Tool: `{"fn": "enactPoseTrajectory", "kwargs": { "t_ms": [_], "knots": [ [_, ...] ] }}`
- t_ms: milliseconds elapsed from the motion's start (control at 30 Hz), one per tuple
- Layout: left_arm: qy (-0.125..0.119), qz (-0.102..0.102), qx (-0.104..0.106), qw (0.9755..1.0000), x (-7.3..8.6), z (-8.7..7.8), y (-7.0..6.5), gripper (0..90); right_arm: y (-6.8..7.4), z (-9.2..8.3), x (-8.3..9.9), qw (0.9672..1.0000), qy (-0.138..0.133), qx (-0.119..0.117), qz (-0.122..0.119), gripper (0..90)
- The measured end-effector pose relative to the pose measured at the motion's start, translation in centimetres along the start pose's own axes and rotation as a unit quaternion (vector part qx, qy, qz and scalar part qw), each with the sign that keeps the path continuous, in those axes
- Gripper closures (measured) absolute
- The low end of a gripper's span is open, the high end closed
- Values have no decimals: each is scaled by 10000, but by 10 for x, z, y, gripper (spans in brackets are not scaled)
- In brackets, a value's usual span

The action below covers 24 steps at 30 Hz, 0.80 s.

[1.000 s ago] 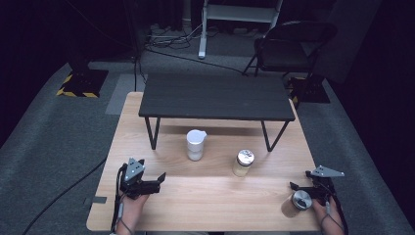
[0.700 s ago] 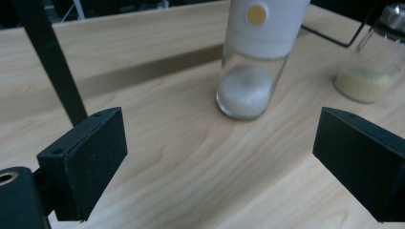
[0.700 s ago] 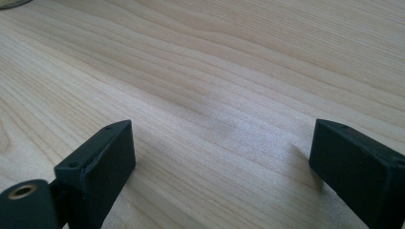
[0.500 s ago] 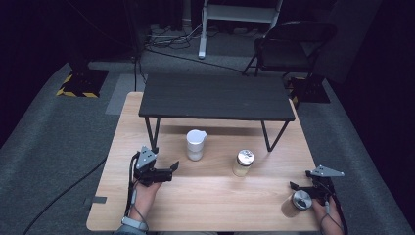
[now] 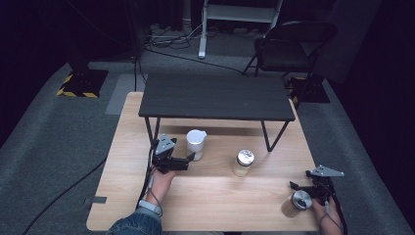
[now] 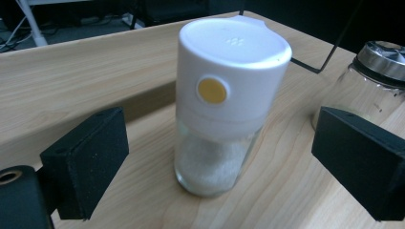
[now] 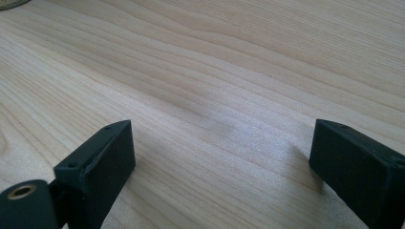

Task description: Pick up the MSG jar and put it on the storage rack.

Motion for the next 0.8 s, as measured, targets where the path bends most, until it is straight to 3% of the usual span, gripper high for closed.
{"fn": "enactPoseTrajectory", "kwargs": {
  "t_ms": [200, 267, 400, 600, 700, 800],
  "knots": [
    [-54, -139, 77, 9999, 2, 13, 6, 59, 0, 0, 0, 10000, 2, 10, 6, 82],
    [34, -137, 255, 9996, 2, 20, 11, 74, 0, 0, 0, 10000, 4, 11, 12, 82],
    [184, 90, 229, 9995, -3, 30, 9, 78, 0, 0, 0, 10000, 5, 39, 21, 81],
    [108, 136, 186, 9997, -2, 44, 8, 136, 0, 0, 0, 10000, 8, 56, 32, 81],
    [96, 140, 191, 9997, 0, 47, 8, 186, 0, 0, 0, 10000, 8, 62, 36, 81],
    [120, 386, 216, 9989, 0, 50, 6, 283, 0, 0, 0, 10000, 7, 64, 35, 81]
  ]
}}
Point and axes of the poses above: each handheld gripper's, and its own axes: z roughly forward along the jaws, x roughly out of its underside, y roughly to its left, the point moved 9 cm from there along z, roughly forward along the jaws, and after that the axes turned 10 degrees about -z, right-handed, at the moved point
